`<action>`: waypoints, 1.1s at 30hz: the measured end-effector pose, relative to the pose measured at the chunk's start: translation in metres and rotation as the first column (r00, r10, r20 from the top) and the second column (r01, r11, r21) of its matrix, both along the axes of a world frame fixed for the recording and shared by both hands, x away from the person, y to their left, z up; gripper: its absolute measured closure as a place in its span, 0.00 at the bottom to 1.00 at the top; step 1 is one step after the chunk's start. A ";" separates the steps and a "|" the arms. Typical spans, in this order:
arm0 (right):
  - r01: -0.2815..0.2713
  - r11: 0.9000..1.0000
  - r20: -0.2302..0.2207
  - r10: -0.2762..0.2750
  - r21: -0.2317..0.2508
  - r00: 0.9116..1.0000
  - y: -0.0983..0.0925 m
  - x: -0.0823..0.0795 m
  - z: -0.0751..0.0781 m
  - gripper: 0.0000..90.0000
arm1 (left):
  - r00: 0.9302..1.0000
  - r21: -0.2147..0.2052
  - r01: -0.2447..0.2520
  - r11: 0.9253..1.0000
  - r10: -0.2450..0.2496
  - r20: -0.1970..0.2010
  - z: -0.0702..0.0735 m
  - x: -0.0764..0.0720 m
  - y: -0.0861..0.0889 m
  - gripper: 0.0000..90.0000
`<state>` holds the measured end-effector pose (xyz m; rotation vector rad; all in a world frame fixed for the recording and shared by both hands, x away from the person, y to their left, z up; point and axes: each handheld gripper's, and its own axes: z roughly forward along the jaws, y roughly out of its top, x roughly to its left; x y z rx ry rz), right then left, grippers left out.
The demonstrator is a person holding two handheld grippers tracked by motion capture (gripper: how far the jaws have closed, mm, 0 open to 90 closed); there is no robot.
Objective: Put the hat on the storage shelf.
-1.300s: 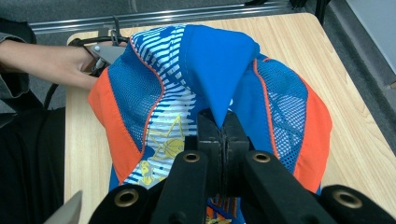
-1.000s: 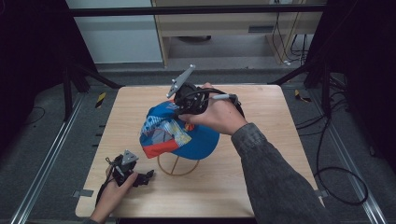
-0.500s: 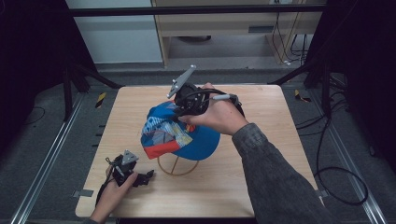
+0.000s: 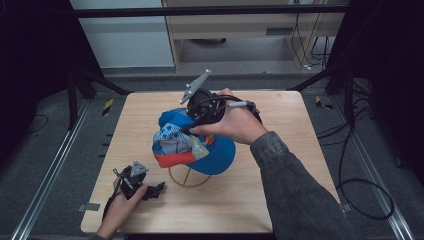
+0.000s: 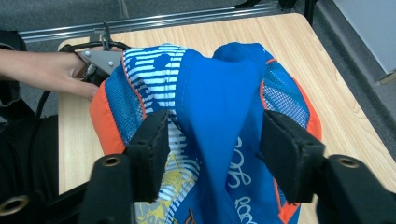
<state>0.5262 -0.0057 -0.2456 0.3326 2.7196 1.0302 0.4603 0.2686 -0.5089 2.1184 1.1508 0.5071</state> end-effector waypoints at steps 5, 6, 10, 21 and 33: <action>0.011 1.000 0.001 -0.011 0.000 1.000 0.000 0.000 0.000 0.38 | 1.000 0.000 0.000 1.000 0.000 0.000 0.000 0.000 0.000 0.00; 0.016 1.000 0.001 -0.016 0.001 1.000 0.000 0.000 0.000 0.36 | 1.000 0.000 0.000 1.000 0.000 0.000 0.000 0.000 0.000 0.00; 0.025 1.000 0.000 -0.025 0.001 1.000 0.000 0.000 -0.001 0.31 | 1.000 0.000 0.000 1.000 0.000 0.000 0.000 0.000 0.000 0.00; 0.053 0.999 0.001 -0.053 0.009 0.999 -0.005 0.001 -0.002 0.18 | 1.000 0.000 0.000 1.000 0.000 0.000 0.000 0.000 0.000 0.00; 0.069 0.997 0.000 -0.069 0.017 0.998 -0.014 -0.001 -0.002 0.14 | 1.000 0.000 0.000 1.000 0.000 0.000 0.000 0.000 0.000 0.00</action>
